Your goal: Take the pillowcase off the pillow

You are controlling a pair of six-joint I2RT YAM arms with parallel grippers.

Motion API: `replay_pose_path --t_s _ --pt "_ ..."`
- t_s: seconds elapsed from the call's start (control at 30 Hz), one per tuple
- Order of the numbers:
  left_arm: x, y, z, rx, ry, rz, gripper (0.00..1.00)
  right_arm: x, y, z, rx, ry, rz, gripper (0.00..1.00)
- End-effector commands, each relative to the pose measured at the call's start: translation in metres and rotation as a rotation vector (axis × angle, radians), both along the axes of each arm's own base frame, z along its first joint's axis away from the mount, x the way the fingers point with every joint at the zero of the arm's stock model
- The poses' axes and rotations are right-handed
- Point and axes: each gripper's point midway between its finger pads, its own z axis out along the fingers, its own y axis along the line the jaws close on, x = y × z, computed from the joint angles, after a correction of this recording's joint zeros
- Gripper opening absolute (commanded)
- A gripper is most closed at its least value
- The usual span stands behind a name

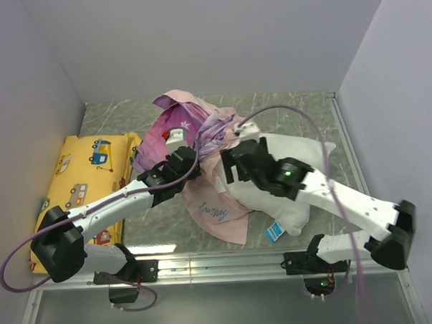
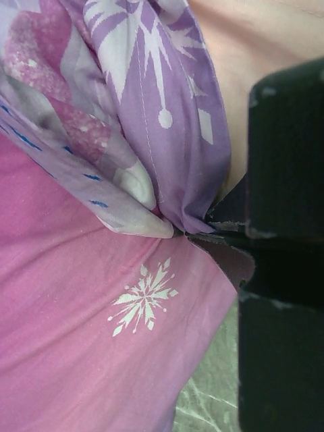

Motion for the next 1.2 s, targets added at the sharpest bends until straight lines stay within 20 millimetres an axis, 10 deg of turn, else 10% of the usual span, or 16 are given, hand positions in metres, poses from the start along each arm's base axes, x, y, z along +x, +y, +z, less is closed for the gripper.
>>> replay_pose_path --t_s 0.0,0.2,0.23,0.27,0.33,0.63,0.73,0.9,1.17 --pt "-0.003 -0.004 0.007 -0.02 -0.005 -0.005 0.0 0.011 0.004 -0.036 -0.09 0.004 -0.069 0.93" --pt "0.002 0.003 0.015 0.005 -0.024 0.012 0.01 0.018 0.005 -0.106 -0.252 0.095 -0.094 0.8" --pt "0.005 0.005 0.021 0.01 -0.035 0.02 0.01 0.021 -0.004 -0.107 -0.283 0.083 -0.134 0.64" --pt "0.011 0.013 0.023 0.007 -0.032 0.034 0.0 0.02 -0.015 -0.107 -0.307 0.089 -0.167 0.24" --pt "0.019 0.025 0.026 -0.015 -0.034 0.046 0.01 0.02 -0.039 -0.092 -0.296 0.078 -0.227 0.04" --pt "0.077 0.157 0.048 -0.149 -0.045 0.28 0.0 -0.005 -0.138 -0.001 -0.001 -0.036 -0.401 0.0" --pt "0.087 0.168 0.052 -0.184 -0.041 0.282 0.0 -0.013 -0.144 0.013 0.053 -0.055 -0.387 0.0" --pt "0.093 0.121 0.058 -0.25 -0.061 0.1 0.09 -0.01 -0.113 -0.004 0.105 0.011 -0.278 0.0" --pt "0.048 0.048 0.085 -0.203 -0.115 -0.107 0.77 0.006 -0.085 -0.052 0.079 0.111 -0.228 0.0"
